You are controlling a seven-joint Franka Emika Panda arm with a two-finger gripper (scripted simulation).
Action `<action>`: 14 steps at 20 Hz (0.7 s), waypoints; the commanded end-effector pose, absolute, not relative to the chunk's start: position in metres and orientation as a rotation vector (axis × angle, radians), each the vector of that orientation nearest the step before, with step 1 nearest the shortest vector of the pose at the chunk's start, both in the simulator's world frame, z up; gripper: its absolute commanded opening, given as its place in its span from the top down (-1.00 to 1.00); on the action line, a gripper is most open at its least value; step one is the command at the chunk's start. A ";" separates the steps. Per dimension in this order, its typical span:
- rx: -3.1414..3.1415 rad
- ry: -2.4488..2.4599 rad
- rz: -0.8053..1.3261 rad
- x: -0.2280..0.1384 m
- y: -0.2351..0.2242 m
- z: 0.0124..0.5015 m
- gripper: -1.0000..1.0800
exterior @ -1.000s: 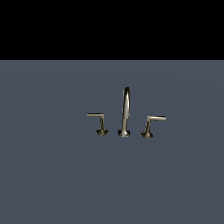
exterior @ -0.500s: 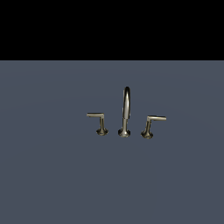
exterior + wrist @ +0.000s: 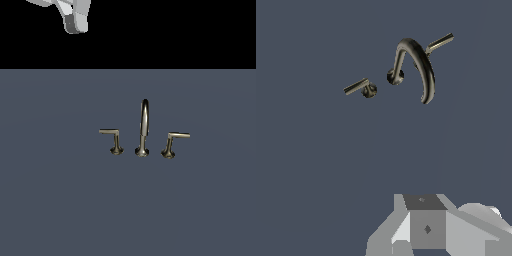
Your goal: Turn on the faucet by rotating a designated handle.
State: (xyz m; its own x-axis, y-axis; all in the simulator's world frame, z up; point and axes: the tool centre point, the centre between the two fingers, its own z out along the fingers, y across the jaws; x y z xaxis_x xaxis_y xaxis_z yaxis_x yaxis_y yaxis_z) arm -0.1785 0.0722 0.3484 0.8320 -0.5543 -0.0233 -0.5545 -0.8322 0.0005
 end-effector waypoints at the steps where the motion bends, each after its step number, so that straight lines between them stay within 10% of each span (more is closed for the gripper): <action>1: -2.973 0.992 0.034 -0.169 0.079 0.335 1.00; 14: -2.808 1.385 0.028 -0.118 0.101 0.269 1.00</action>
State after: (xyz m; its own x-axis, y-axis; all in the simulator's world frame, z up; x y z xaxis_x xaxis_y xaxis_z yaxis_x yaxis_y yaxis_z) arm -0.1239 0.0986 0.2766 0.6332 -0.7737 -0.0210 -0.7738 -0.6334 -0.0006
